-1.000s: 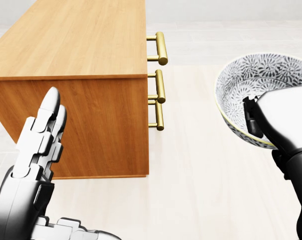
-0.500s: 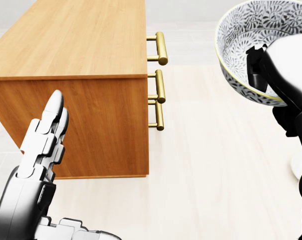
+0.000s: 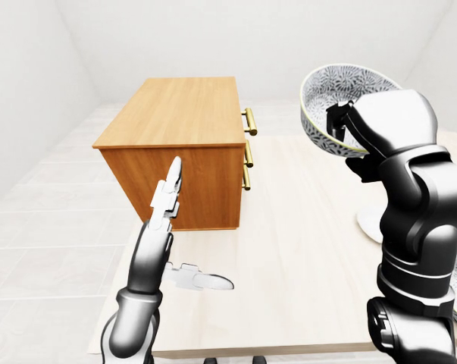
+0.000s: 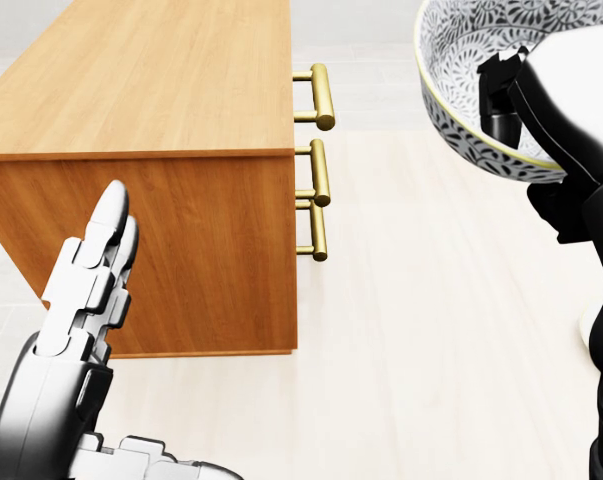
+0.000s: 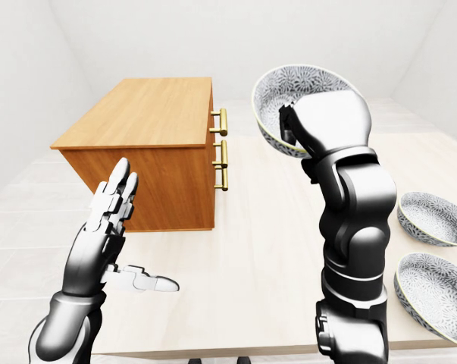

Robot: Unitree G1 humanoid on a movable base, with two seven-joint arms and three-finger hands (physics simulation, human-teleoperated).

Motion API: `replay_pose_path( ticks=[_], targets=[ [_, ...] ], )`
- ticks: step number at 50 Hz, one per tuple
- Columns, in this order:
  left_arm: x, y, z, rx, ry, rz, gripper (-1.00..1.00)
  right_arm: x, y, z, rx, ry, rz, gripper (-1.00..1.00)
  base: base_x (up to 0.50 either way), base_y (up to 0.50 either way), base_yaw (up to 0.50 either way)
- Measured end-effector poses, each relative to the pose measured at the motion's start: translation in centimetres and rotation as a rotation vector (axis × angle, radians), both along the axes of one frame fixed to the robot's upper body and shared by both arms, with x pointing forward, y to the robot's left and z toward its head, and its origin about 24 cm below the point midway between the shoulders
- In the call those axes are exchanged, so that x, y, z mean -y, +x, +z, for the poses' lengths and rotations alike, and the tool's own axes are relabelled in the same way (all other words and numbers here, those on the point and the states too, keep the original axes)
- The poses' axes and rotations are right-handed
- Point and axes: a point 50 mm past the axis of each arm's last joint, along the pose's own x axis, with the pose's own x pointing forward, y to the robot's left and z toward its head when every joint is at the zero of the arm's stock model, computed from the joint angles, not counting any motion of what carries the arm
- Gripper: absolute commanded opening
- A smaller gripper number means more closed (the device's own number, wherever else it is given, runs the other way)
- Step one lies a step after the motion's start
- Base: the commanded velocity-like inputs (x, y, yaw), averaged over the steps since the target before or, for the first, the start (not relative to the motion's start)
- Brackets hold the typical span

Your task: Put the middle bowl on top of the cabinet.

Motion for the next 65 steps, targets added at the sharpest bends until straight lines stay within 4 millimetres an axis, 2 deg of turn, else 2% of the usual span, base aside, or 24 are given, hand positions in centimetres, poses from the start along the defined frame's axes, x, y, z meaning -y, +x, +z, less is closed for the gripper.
replay_pose_path(
  ticks=[5,25,43,65],
  targets=[
    [0.0,0.0,0.0,0.000,0.000,-0.002,1.00,-0.1,0.0,0.5,0.014,0.002,0.010,-1.00,0.00,0.00,0.00],
    [0.0,0.0,0.0,-0.001,-0.003,-0.007,1.00,-1.6,1.3,4.4,0.078,-0.012,0.096,-1.00,0.00,0.00,0.00],
    [0.1,-0.1,-0.3,-0.015,0.011,-0.013,1.00,-4.7,3.5,6.5,0.046,-0.041,0.200,-1.00,0.00,0.00,0.00],
    [0.1,0.0,-0.6,-0.033,0.027,-0.010,1.00,-8.6,5.2,8.0,-0.005,-0.068,0.304,-1.00,0.00,0.00,0.00]
  ],
)
